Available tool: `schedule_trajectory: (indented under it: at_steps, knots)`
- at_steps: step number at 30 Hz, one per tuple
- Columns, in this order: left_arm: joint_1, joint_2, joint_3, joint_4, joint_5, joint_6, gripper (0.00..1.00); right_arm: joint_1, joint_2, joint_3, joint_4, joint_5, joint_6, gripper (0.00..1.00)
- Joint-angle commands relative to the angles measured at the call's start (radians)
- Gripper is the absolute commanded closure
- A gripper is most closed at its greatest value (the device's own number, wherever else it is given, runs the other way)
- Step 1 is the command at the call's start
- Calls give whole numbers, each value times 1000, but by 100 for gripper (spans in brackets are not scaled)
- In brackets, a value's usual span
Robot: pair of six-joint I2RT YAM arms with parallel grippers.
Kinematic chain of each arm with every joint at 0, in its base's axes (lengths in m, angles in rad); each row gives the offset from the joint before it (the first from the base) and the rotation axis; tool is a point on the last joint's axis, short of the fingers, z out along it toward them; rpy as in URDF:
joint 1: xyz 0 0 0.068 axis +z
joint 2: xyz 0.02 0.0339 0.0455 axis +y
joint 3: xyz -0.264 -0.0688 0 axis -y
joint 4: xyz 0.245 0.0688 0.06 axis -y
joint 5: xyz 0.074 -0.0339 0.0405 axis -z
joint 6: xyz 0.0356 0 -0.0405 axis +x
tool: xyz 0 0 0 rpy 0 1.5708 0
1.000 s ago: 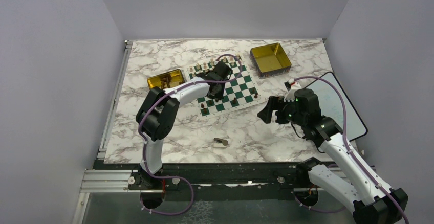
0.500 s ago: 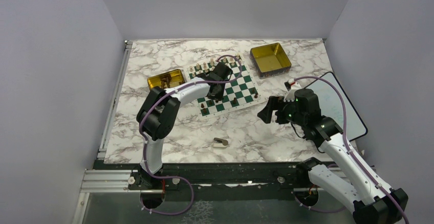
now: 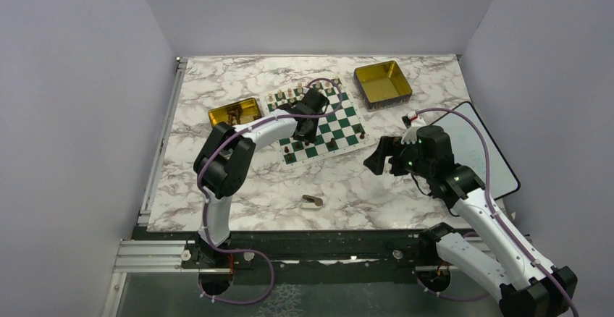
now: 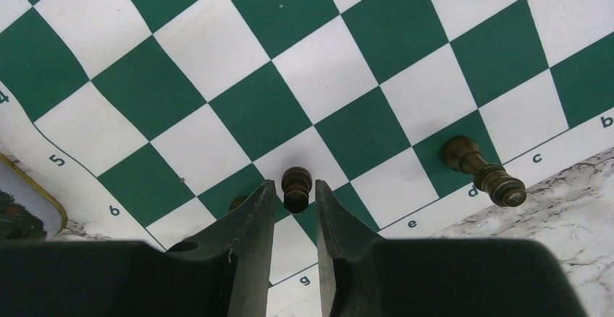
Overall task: Set up the chess pieces on the board
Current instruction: Place the chess piece on the chessboard.
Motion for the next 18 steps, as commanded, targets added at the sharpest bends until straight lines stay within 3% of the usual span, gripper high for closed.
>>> schedule_trajectory:
  at_steps: [1,18]
  knots:
    - [0,-25,41,-10,16,19,72,-4,0,16,-2,-5,-6,4]
    - [34,-179,137,-73,34,4,59,-5,11,57,-59,45,-67,4]
